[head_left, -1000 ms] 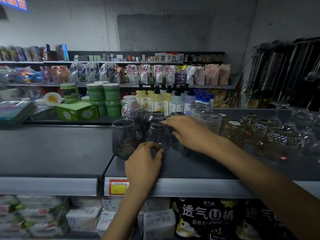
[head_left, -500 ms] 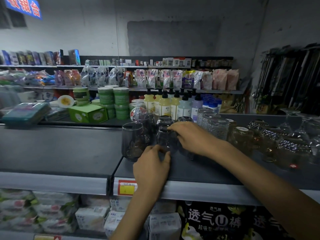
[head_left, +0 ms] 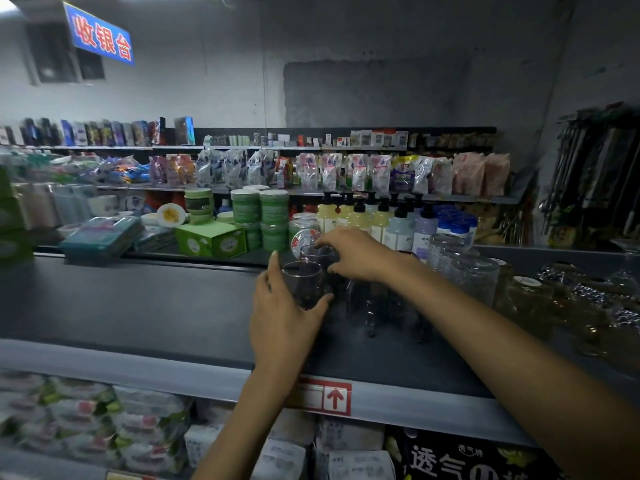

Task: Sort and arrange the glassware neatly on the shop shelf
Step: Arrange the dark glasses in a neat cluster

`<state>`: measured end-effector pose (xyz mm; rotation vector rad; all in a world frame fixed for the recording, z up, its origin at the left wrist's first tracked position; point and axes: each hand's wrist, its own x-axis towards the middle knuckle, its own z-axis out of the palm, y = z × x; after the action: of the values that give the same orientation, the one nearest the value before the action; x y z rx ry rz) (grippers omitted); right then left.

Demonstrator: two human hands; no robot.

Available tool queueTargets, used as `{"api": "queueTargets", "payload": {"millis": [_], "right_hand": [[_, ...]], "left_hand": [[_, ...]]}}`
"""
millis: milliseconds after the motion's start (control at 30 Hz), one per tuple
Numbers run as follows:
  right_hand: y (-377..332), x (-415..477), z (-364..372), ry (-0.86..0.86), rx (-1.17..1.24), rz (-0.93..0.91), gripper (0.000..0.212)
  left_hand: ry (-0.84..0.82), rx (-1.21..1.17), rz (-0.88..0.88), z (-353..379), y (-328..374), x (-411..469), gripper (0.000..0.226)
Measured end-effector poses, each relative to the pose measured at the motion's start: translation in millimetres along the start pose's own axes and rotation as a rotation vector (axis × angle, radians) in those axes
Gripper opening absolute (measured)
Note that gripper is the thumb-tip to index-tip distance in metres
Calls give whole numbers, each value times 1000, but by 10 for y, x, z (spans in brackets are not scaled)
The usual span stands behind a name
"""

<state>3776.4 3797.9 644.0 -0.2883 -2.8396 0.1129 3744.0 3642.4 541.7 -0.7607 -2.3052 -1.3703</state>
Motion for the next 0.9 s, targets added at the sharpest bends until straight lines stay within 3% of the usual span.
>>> {"api": "queueTargets", "payload": {"millis": [67, 200, 300, 600, 800, 900], "right_hand": [[-10, 75, 62, -16, -4, 13, 48], [-33, 128, 153, 13, 21, 42, 28], [-42, 149, 203, 49, 91, 78, 18], [-430, 64, 113, 257, 257, 50, 16], [-1092, 234, 495, 350, 358, 110, 15], [-1351, 388, 733, 398, 428, 178, 15]], "left_hand": [[-84, -55, -74, 71, -83, 57, 113], [-129, -85, -144, 120, -185, 121, 82], [-124, -108, -152, 60, -168, 134, 75], [48, -145, -139, -652, -474, 373, 70], [41, -126, -183, -989, -1031, 619, 95], [-8, -146, -181, -1101, -1277, 763, 96]]}}
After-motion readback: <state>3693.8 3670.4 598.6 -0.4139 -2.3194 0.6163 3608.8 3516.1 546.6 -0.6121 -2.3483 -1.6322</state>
